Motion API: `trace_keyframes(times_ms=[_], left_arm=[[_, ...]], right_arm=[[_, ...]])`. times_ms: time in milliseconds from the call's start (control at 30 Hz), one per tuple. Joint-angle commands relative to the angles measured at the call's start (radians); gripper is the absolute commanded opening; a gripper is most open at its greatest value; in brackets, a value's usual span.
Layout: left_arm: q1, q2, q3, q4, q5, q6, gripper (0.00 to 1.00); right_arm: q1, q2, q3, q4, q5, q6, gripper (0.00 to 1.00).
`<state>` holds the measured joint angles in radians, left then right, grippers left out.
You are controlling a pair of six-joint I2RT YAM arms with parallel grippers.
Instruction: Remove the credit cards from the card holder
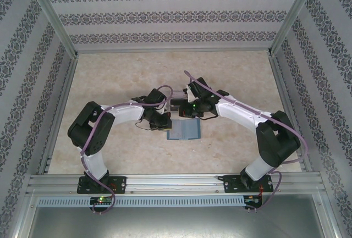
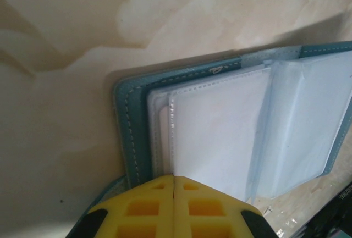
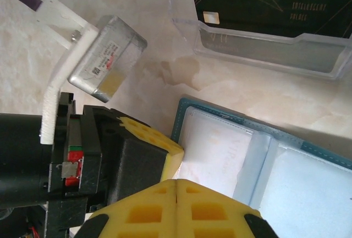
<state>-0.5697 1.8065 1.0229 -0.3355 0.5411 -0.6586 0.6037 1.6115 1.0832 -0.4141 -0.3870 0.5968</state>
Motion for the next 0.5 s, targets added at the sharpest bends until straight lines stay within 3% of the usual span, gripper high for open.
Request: trace_keyframes(times_ms=[0,467], left_arm=[[-0.01,-0.028,-0.014,-0.043,-0.034,0.011,0.0],[-0.01,-0.04,-0.069,-0.013,0.015,-0.002,0.0]], right_arm=[[0.018,0.028,0.004,-0.006,-0.019,0.036,0.05],[0.06,0.089,-0.002,0.024,-0.039,0.124,0.05]])
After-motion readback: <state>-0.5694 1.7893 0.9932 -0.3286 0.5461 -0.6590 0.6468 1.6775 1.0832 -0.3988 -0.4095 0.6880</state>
